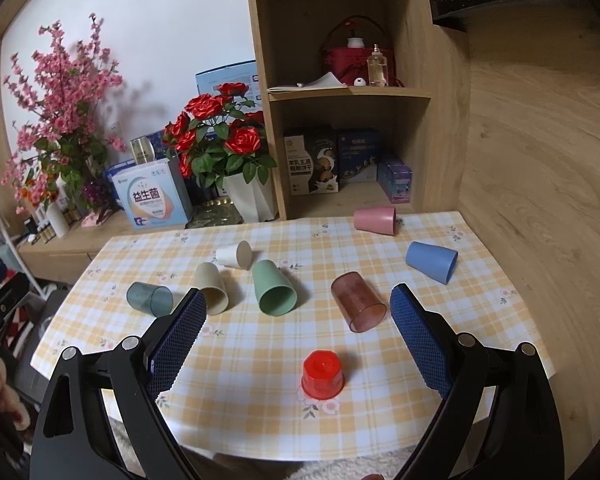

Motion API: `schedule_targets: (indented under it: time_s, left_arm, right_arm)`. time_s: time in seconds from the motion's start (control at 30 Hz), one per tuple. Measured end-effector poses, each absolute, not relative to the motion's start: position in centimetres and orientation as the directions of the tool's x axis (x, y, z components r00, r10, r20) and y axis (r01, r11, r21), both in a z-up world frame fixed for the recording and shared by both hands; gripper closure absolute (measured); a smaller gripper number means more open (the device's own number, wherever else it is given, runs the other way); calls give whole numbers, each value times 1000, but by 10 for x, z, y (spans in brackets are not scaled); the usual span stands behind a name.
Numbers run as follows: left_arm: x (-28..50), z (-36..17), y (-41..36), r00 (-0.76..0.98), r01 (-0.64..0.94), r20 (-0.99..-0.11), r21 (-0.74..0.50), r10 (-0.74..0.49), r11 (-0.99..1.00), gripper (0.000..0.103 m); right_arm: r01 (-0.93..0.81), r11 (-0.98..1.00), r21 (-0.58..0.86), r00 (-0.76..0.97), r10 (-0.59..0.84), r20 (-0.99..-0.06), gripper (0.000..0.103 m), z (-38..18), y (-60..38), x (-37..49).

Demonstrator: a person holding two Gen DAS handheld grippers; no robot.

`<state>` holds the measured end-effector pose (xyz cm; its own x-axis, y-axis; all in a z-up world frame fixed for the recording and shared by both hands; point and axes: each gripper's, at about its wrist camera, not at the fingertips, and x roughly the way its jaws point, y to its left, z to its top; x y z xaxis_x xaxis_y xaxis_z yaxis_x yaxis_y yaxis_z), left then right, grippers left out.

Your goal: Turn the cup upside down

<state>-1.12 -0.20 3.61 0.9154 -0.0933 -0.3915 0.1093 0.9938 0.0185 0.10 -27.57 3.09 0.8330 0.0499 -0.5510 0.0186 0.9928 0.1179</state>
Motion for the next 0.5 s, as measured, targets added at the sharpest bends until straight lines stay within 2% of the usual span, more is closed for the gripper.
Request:
schedule_targets:
  time_s: [0.5]
  left_arm:
    - [-12, 32, -4, 912, 114, -398, 18, -98, 993, 6]
  right_arm:
    - [17, 993, 114, 835, 49, -549, 13, 32, -277, 1]
